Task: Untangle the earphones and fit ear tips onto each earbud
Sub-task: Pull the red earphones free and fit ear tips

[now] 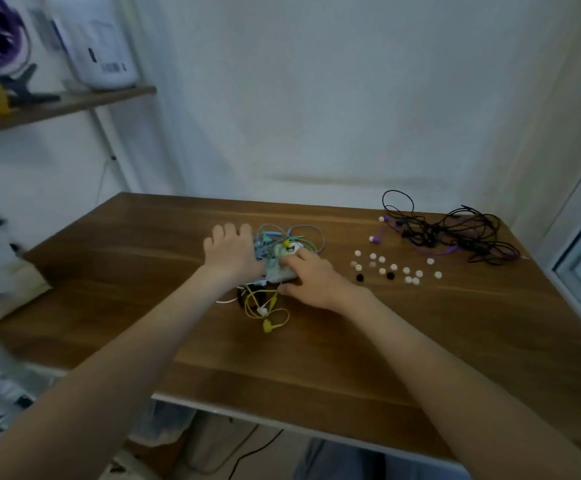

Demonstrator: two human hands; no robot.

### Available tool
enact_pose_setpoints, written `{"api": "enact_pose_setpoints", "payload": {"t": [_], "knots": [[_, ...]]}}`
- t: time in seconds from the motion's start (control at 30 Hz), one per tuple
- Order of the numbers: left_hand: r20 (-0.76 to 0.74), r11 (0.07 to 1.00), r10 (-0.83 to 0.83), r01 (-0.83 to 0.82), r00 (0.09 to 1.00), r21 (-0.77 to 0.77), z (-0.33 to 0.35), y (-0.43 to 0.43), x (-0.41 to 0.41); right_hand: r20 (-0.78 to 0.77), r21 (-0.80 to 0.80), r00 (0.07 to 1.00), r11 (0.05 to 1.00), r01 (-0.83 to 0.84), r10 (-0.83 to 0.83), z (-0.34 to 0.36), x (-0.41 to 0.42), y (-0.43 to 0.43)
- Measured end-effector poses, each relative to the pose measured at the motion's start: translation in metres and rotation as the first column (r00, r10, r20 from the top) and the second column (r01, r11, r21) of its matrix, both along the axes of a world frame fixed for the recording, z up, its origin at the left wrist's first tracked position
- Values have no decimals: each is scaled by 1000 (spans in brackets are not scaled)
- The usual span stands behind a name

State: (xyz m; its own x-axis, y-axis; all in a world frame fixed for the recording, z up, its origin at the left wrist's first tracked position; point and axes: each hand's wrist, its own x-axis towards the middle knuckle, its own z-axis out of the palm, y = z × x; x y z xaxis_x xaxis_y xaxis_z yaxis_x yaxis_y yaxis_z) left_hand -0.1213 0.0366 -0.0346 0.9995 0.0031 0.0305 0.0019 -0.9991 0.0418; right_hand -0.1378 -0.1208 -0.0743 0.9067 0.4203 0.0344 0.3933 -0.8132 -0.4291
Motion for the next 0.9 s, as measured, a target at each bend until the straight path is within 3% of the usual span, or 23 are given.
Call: {"api": "enact_pose_setpoints", "payload": {"t": [0.07,0.2,0.33,0.43,0.57,0.67,0.8,0.9], "knots": [[-99,997,-10,3,995,-77,-1,12,-4,23,33,999,999,43,-44,-1,-1,6],[-160,950,-210,163,964,-265,-1,18,-8,-23,192,995,977,98,-96,8,-6,6],[-295,934,-317,243,901,-263,-5,8,-15,-19,208,999,977,38,-35,10,-12,3],[-312,935,-329,261,891,-240,-7,2,-19,-86,191,996,982,-5,22,7,-17,0],[-233,958,-273,241,933,-154,-8,0,-16,-121,165,992,986,-11,31,4,-21,-1],[-155,955,-246,212,957,-208,-8,3,-12,-78,195,996,981,-17,33,7,-21,0],[95,884,-288,303,953,-356,3,1,-14,15,376,999,925,-54,52,15,-13,9],[277,778,-254,366,927,-511,22,-6,-24,-84,606,991,795,-33,105,25,-13,16]]}}
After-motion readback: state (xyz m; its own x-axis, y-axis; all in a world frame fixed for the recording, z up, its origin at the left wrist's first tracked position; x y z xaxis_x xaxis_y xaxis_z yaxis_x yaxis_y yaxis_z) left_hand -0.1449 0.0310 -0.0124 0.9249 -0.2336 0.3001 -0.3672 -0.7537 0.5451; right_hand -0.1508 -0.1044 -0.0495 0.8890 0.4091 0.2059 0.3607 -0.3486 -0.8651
